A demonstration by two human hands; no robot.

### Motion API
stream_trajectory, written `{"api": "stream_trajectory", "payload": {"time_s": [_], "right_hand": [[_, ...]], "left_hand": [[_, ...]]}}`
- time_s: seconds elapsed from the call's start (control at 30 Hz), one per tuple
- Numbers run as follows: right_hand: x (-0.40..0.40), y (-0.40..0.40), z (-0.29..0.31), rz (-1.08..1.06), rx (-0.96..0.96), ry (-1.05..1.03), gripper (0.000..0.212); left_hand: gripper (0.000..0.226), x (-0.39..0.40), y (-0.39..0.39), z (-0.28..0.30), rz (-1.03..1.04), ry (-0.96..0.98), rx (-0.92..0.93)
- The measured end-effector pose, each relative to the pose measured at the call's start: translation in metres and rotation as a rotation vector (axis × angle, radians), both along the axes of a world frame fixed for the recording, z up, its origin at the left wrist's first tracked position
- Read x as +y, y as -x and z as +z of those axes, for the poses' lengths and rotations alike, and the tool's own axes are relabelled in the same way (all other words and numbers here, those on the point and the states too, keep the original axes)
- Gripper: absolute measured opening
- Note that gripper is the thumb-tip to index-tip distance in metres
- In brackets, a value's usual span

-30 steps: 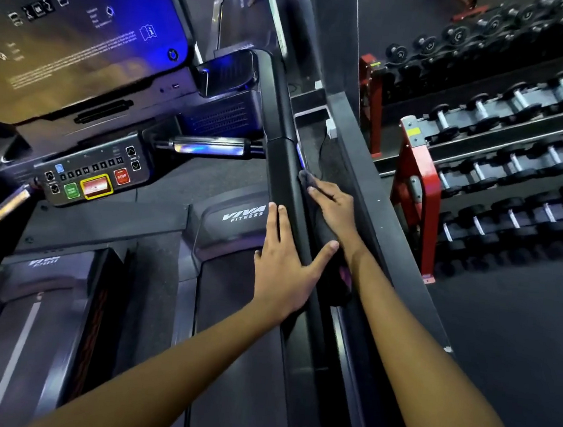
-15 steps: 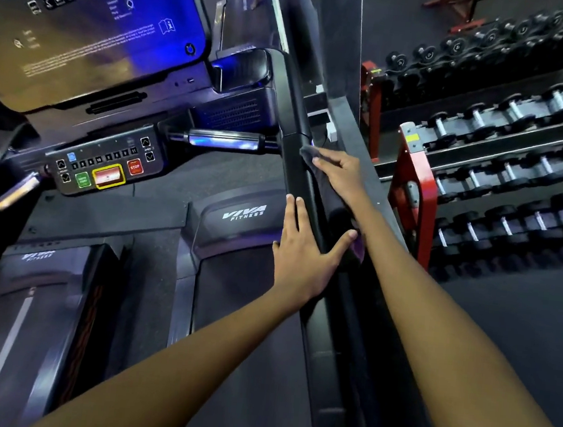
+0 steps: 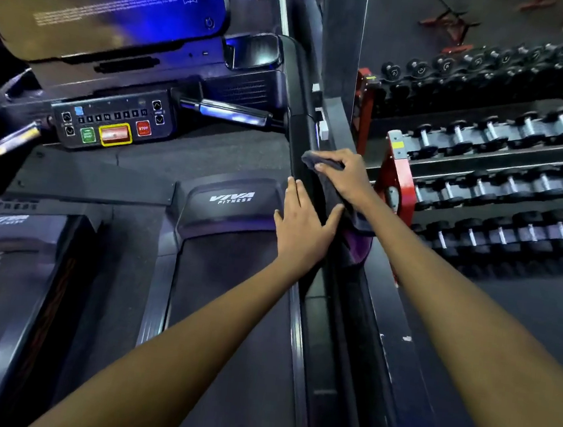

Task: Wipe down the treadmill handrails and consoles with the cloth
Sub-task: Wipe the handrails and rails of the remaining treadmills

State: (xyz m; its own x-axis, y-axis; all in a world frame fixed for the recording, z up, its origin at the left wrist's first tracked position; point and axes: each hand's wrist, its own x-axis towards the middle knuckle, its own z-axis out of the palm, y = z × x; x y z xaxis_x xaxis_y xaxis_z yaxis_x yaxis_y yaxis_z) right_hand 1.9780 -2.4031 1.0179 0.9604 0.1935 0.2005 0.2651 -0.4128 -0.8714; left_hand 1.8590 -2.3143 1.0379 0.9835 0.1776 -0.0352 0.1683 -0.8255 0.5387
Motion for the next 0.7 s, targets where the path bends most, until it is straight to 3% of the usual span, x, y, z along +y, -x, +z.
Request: {"api": "stream_trajectory", "payload": {"time_s": [0.33, 0.7], "right_hand": [[0.007, 0.013, 0.008, 0.106, -0.072, 0.335, 0.029], [-0.002, 0.079, 0.011, 0.086, -0.109, 0.351, 0.029]], "left_hand": [[0.099, -0.007, 0.097, -0.006, -0.066, 0.034, 0.078], [0.094, -0.008, 0.136, -0.005, -0.169, -0.043, 0.076]]}}
